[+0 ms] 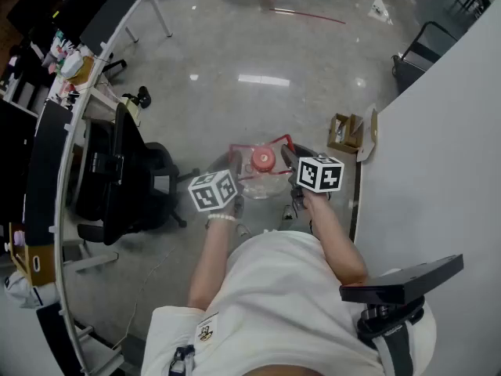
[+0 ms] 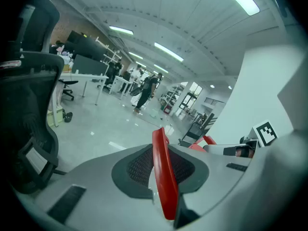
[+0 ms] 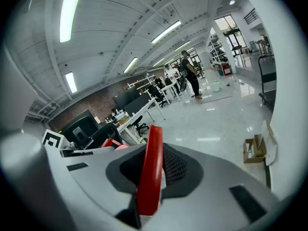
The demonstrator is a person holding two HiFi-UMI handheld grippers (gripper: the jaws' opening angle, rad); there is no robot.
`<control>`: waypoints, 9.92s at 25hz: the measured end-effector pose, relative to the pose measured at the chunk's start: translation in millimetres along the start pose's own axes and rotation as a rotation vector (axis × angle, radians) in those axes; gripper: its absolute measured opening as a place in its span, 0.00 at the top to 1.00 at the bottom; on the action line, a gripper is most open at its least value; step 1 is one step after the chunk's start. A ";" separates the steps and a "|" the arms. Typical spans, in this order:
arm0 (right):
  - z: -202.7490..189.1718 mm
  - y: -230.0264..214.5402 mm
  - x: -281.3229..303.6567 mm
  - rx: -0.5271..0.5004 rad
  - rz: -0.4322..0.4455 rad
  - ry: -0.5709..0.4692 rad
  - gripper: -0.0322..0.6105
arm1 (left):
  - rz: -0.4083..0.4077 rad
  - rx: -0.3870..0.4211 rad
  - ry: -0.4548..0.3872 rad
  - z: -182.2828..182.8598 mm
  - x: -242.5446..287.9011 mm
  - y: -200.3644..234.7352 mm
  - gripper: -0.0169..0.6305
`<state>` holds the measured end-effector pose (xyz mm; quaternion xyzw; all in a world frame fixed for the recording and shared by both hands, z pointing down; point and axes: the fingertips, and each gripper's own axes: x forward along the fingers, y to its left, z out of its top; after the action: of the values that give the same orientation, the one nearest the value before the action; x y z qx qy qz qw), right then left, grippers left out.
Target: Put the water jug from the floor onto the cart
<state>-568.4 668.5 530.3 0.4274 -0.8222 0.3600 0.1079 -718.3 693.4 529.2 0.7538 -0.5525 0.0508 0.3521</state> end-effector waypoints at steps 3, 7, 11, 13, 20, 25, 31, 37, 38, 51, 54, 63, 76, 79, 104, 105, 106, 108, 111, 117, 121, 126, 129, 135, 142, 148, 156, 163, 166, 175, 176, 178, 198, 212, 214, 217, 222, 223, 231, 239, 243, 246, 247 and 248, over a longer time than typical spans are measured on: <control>0.2 5.7 6.3 0.000 0.015 -0.003 0.84 | 0.011 0.011 -0.005 2.4 -3.1 4.7 0.88; 4.1 9.1 10.1 -0.013 0.025 0.000 0.84 | 0.019 0.002 -0.013 3.9 -3.3 7.0 0.88; 1.9 12.0 11.7 -0.012 0.032 0.007 0.84 | 0.022 -0.006 -0.013 2.7 -4.5 11.0 0.88; 3.2 12.2 11.7 -0.015 0.033 0.004 0.84 | 0.022 -0.005 -0.016 3.7 -4.2 11.3 0.88; 5.6 12.8 12.1 -0.019 0.038 -0.002 0.84 | 0.019 0.000 -0.019 5.9 -3.8 10.4 0.88; 2.9 11.3 11.8 -0.005 0.037 0.001 0.84 | 0.015 0.003 -0.012 4.1 -3.0 9.2 0.88; 2.3 12.1 11.0 0.000 0.040 0.004 0.84 | 0.007 -0.004 -0.005 3.5 -2.5 8.0 0.88; 0.5 11.4 10.8 0.004 0.040 0.005 0.84 | 0.008 -0.004 0.001 -0.2 -2.5 6.9 0.88; 0.7 11.1 10.9 0.010 0.042 0.004 0.84 | 0.008 -0.004 0.001 -0.7 -2.4 6.5 0.88; 3.0 8.5 10.3 0.050 0.044 0.000 0.84 | -0.007 -0.008 -0.001 3.1 -0.2 2.8 0.88; 2.9 9.5 10.6 0.055 0.048 -0.001 0.84 | -0.006 -0.008 -0.002 4.2 -0.1 3.7 0.88; 5.4 11.3 11.1 0.049 0.055 -0.003 0.84 | -0.010 -0.014 -0.004 4.5 0.0 2.1 0.88; 3.5 12.4 10.9 0.055 0.054 0.001 0.84 | -0.013 -0.019 0.002 2.4 -1.4 1.6 0.88; 1.8 13.9 11.2 0.059 0.057 0.001 0.84 | -0.013 -0.021 0.001 1.5 -2.6 2.9 0.88; 43.4 23.3 52.5 0.043 0.018 -0.099 0.84 | -0.115 0.075 0.016 63.0 27.1 27.3 0.88; 50.7 16.5 57.7 0.046 0.022 -0.101 0.84 | -0.117 0.073 0.016 69.0 37.7 26.1 0.88; 57.9 9.5 63.2 0.050 0.026 -0.103 0.84 | -0.118 0.074 0.018 74.6 49.0 25.1 0.88; 72.0 -6.4 74.2 0.059 0.030 -0.105 0.84 | -0.121 0.084 0.028 83.7 73.2 22.4 0.88; 96.2 -31.9 89.0 0.053 0.028 -0.107 0.84 | -0.130 0.089 0.035 97.4 110.2 15.5 0.88; 143.4 -89.8 110.2 0.058 0.024 -0.102 0.84 | -0.138 0.084 0.048 122.0 185.1 -4.5 0.87; 181.3 -125.9 120.2 0.056 0.024 -0.113 0.84 | -0.142 0.089 0.050 142.6 231.7 -23.2 0.88; 228.8 -158.9 130.7 0.044 0.011 -0.137 0.84 | -0.153 0.104 0.052 171.3 278.2 -44.3 0.87; 248.1 -165.4 141.0 0.050 0.004 -0.147 0.84 | -0.164 0.105 0.059 187.2 295.3 -46.4 0.88; 275.7 -191.6 166.0 0.074 -0.043 -0.156 0.84 | -0.209 0.102 0.077 211.5 341.3 -43.7 0.88; 315.3 -232.8 188.5 0.105 -0.110 -0.163 0.84 | -0.258 0.123 0.125 237.9 408.4 -53.5 0.87; 359.3 -256.1 222.6 0.136 -0.161 -0.193 0.84 | -0.299 0.146 0.155 277.6 466.1 -44.0 0.87; 410.4 -286.7 258.1 0.168 -0.222 -0.245 0.84 | -0.374 0.178 0.171 324.9 530.3 -44.5 0.88; 450.5 -300.3 280.1 0.171 -0.258 -0.280 0.84 | -0.429 0.208 0.176 363.8 564.2 -47.6 0.88; 464.2 -305.6 287.1 0.166 -0.259 -0.280 0.84 | -0.436 0.214 0.182 376.1 576.6 -48.8 0.88; 490.4 -348.5 307.3 0.197 -0.260 -0.277 0.84 | -0.441 0.211 0.216 383.8 630.6 -59.3 0.87; 494.0 -355.3 310.5 0.200 -0.259 -0.277 0.84 | -0.440 0.212 0.219 385.0 638.6 -60.9 0.87; 503.0 -371.1 317.2 0.208 -0.254 -0.279 0.84 | -0.437 0.219 0.226 388.2 657.4 -65.6 0.87; 643.6 -528.3 351.2 0.209 -0.211 -0.297 0.84 | -0.409 0.240 0.198 459.6 842.7 -151.1 0.88; 681.5 -598.3 340.9 0.245 -0.227 -0.327 0.84 | -0.434 0.238 0.231 463.7 908.9 -201.1 0.88; 685.6 -604.5 341.2 0.257 -0.238 -0.332 0.84 | -0.448 0.242 0.244 465.4 917.1 -205.3 0.87; 691.8 -617.2 343.7 0.273 -0.258 -0.345 0.84 | -0.474 0.253 0.259 467.7 933.9 -212.7 0.88; 703.7 -647.6 351.4 0.307 -0.306 -0.362 0.84 | -0.521 0.272 0.302 471.0 973.1 -225.0 0.87; 709.3 -654.8 352.8 0.314 -0.316 -0.370 0.84 | -0.533 0.278 0.310 473.2 982.4 -228.9 0.87; 760.9 -720.2 360.4 0.365 -0.410 -0.409 0.84 | -0.611 0.329 0.379 498.9 1070.8 -267.1 0.88; 809.3 -773.3 361.6 0.359 -0.551 -0.438 0.84 | -0.727 0.411 0.401 528.9 1143.4 -312.5 0.88; 824.9 -794.7 361.4 0.383 -0.590 -0.466 0.84 | -0.779 0.423 0.427 535.5 1172.4 -332.3 0.88; 831.3 -809.7 358.8 0.423 -0.613 -0.495 0.84 | -0.812 0.432 0.459 535.0 1188.5 -345.1 0.88; 832.2 -814.2 357.5 0.440 -0.619 -0.505 0.84 | -0.823 0.435 0.472 534.0 1193.1 -348.6 0.88; 832.9 -818.2 356.4 0.454 -0.627 -0.513 0.84 | -0.835 0.439 0.485 532.7 1197.4 -351.8 0.88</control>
<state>-39.1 -431.4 514.5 0.7435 -0.5539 0.3634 -0.0916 -118.9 -523.9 521.9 0.9322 -0.0846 0.1936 0.2940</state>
